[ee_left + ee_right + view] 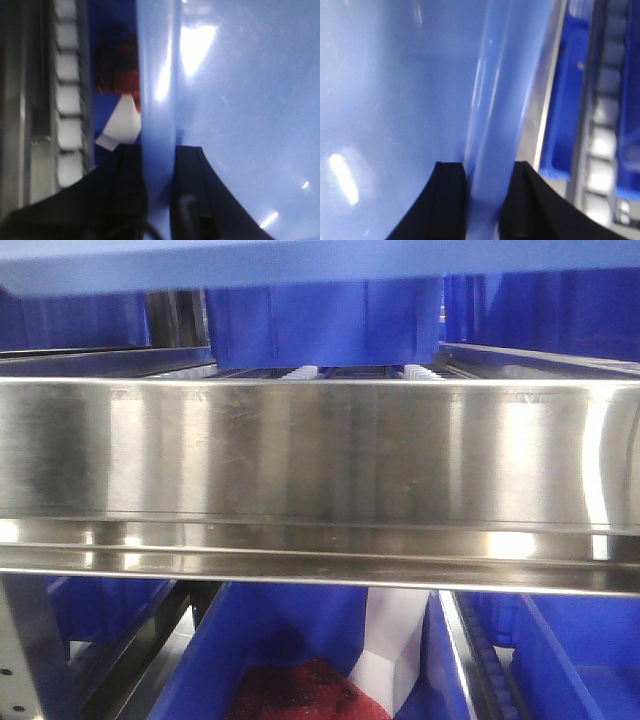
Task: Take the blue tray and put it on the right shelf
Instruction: 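Push the held tray forward onto the upper roller shelf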
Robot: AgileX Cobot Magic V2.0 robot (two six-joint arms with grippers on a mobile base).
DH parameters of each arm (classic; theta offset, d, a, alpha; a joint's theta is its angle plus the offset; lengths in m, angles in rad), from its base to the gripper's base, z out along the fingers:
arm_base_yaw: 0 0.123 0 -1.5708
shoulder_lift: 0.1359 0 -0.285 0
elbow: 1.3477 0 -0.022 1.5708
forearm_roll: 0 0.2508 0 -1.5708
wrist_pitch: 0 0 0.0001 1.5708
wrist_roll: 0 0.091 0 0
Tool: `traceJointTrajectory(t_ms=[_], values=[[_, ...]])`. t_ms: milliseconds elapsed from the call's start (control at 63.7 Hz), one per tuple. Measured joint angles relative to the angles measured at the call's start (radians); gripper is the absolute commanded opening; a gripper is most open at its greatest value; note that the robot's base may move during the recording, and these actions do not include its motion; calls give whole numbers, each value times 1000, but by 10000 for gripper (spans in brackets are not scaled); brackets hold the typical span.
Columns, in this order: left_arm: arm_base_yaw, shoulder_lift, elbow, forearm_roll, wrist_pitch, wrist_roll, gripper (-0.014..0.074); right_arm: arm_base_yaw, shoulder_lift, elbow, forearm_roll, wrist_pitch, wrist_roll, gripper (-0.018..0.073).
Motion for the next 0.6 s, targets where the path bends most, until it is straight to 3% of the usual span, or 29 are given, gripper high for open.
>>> traceJointTrajectory(t_ms=[455, 596], values=[[35, 229, -48, 66, -31, 24, -45, -8, 243, -32, 22, -42, 6, 57], [36, 267, -48, 73, -33, 24, 45, -9, 277, -32, 22, -50, 8, 114]])
